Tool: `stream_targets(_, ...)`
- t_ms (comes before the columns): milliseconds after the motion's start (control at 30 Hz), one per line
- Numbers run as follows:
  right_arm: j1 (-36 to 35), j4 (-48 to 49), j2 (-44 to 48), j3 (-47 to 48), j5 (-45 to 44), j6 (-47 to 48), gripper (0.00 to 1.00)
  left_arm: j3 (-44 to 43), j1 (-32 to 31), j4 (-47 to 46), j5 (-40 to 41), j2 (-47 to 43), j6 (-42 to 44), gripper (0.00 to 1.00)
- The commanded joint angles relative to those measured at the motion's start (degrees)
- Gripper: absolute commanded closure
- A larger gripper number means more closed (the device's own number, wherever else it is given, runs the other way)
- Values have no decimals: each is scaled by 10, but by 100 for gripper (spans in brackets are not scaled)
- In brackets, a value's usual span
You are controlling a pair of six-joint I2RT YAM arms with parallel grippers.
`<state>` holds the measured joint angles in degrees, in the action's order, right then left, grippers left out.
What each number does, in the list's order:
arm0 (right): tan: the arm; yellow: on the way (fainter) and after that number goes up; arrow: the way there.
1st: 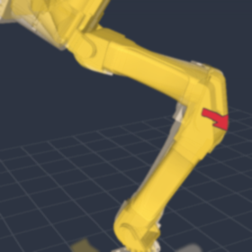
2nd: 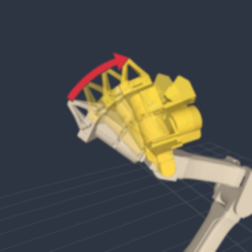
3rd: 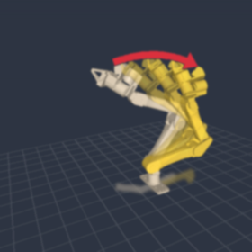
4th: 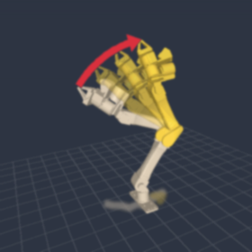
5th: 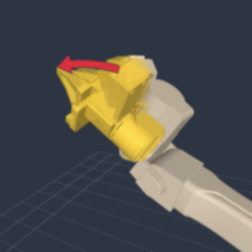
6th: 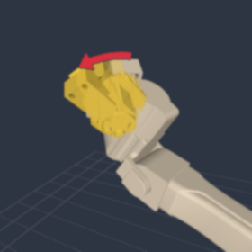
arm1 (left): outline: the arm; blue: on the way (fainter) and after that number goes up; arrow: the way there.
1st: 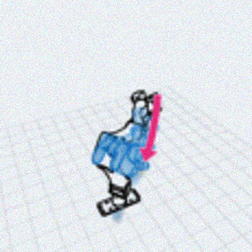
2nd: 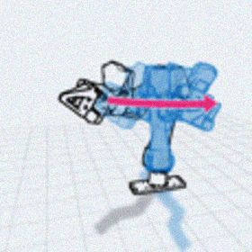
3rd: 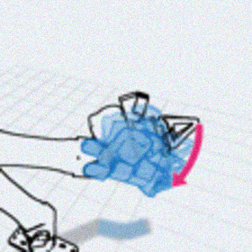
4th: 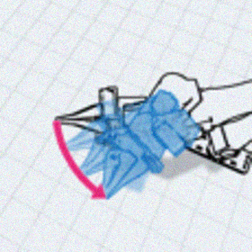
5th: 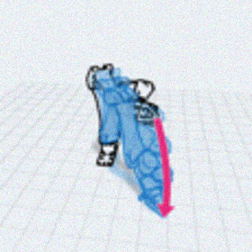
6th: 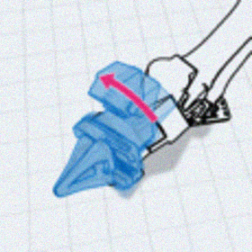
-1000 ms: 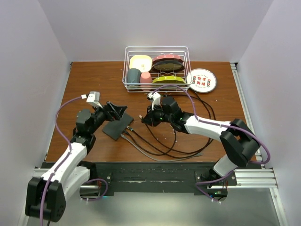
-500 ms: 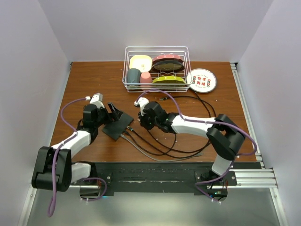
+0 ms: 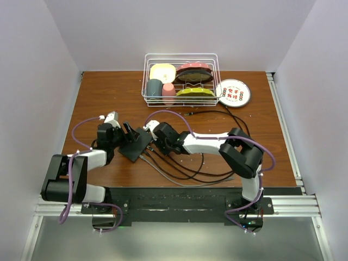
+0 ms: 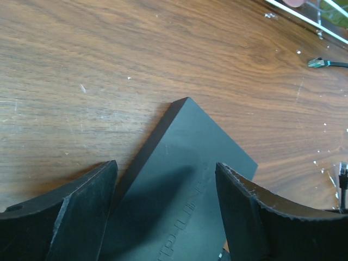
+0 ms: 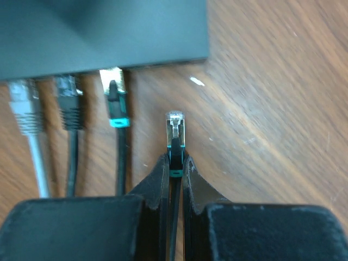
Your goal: Insert the plug into the switch port
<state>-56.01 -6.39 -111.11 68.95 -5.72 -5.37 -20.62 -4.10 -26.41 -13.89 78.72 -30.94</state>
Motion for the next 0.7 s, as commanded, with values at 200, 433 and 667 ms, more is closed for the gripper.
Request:
stream_targets(200,-15,-35,-11,36,-19,15,100,10,8,-36,-22,6,-5,29)
stream_targets(433,-15,-15,-12,41,-14,3,100,13,9,-39,-32,7,-4,33)
stream_targets(667,-16,-14,-24,60,-20,-8,100,11,9,-43,-44,17,-3,38)
